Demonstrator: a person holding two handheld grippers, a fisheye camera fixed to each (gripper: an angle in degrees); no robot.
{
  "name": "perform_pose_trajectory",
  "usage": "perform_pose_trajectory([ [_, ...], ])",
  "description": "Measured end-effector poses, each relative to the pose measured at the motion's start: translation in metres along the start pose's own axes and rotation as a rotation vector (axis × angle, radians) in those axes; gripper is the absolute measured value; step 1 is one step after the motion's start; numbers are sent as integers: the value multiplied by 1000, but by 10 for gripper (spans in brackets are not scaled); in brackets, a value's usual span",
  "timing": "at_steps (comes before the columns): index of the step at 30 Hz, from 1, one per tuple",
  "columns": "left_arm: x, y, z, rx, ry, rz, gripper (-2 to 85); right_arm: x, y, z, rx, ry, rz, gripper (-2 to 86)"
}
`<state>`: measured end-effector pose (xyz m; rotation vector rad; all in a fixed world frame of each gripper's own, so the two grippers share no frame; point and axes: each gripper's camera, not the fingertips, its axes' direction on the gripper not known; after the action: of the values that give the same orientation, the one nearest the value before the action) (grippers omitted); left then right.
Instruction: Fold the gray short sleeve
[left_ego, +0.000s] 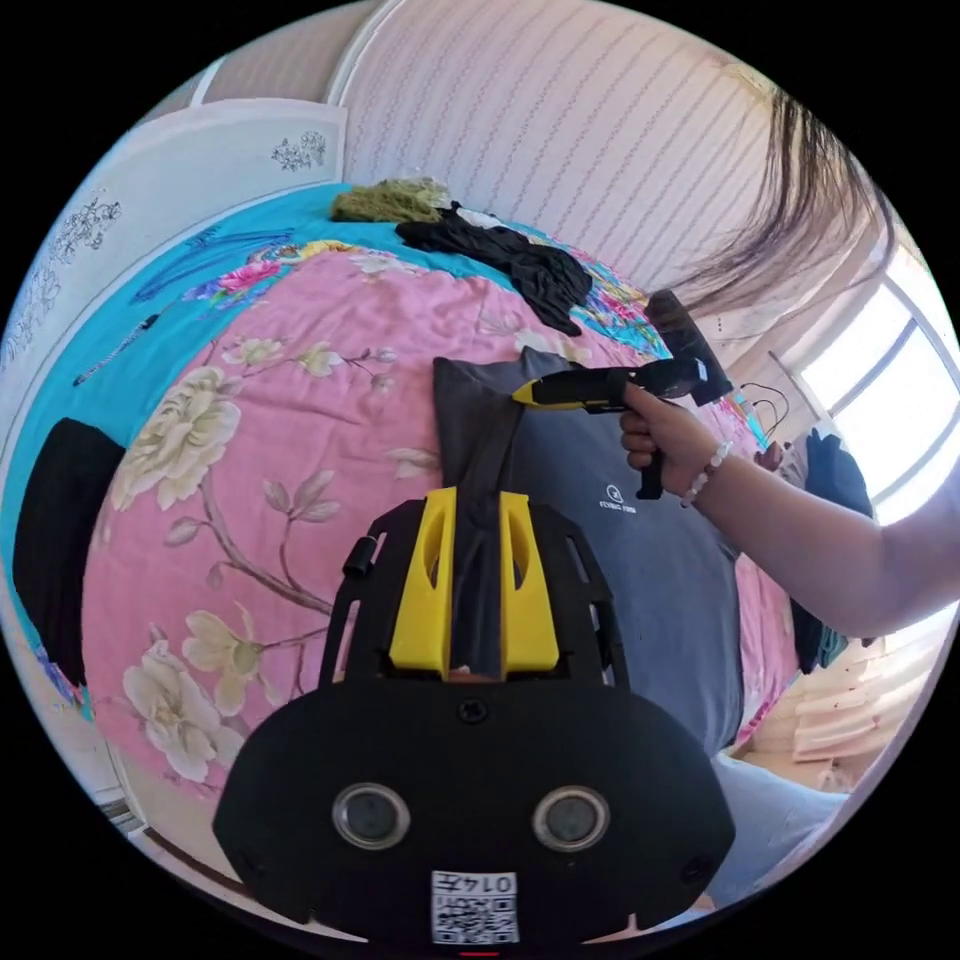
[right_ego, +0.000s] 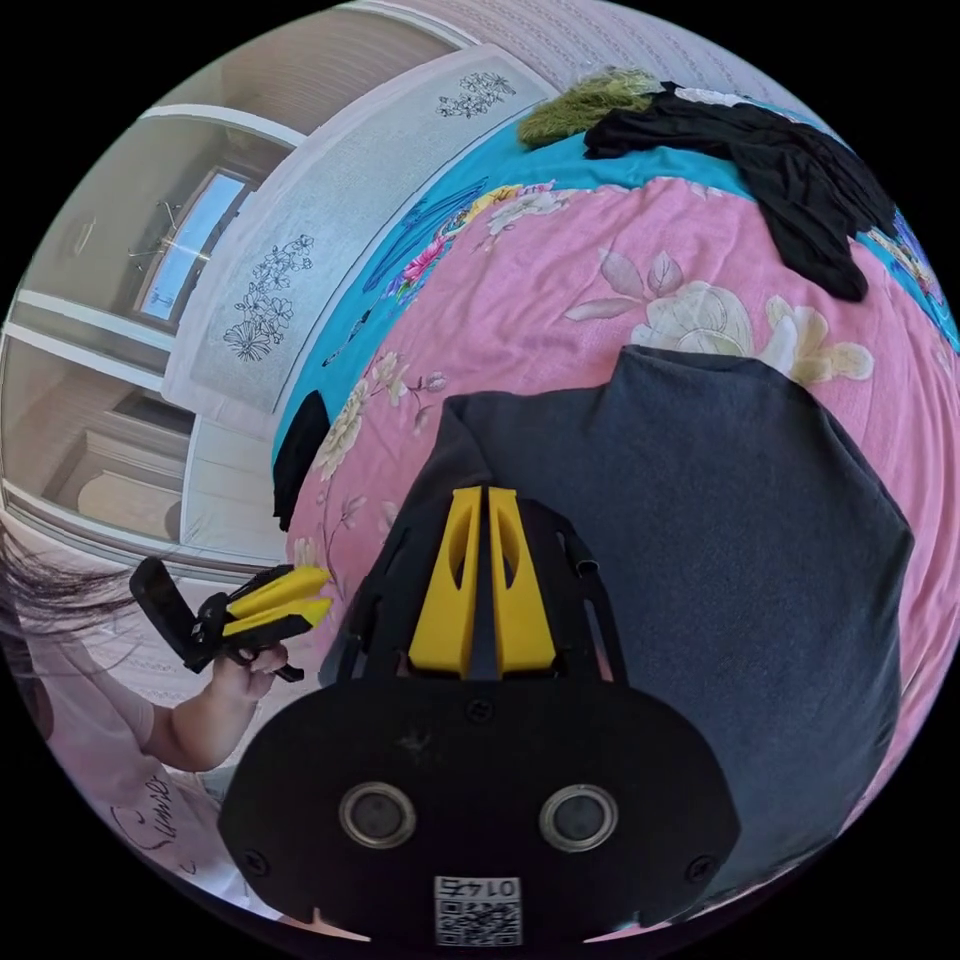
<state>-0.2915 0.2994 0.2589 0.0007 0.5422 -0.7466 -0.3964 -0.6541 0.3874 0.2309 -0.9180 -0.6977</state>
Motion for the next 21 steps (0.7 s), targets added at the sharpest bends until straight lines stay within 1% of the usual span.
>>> perform_pose_trajectory([
  [1,3,1,3,-5,-50,14,79,-1,2,-1,-1,9,-9,4],
  [2,4,1,12,-39,-59,22,81,-1,3,-1,-3,8,-9,4],
  [5,10,0,40,-140,15,36,63,1,6,-1,-7,-10,-1,4],
  [7,19,1,42,-130,3,71,48,0,7,-3,-5,-17,-11,4],
  [12,57,5,34,-62,-12,203,51,1,14,-11,-2,9,-21,4],
  [13,63,8,40,-77,15,223,58,4,17,-12,-7,8,-9,4],
  [14,66,9,52,-140,50,224,68,8,20,-12,-14,4,4,4],
  [16,66,10,62,-210,60,195,73,11,24,-15,-16,-11,15,4],
  [18,67,13,59,-180,49,186,71,10,28,-19,-20,-3,7,4],
  [21,68,17,66,-198,-54,181,67,9,33,-21,-29,7,-6,4],
])
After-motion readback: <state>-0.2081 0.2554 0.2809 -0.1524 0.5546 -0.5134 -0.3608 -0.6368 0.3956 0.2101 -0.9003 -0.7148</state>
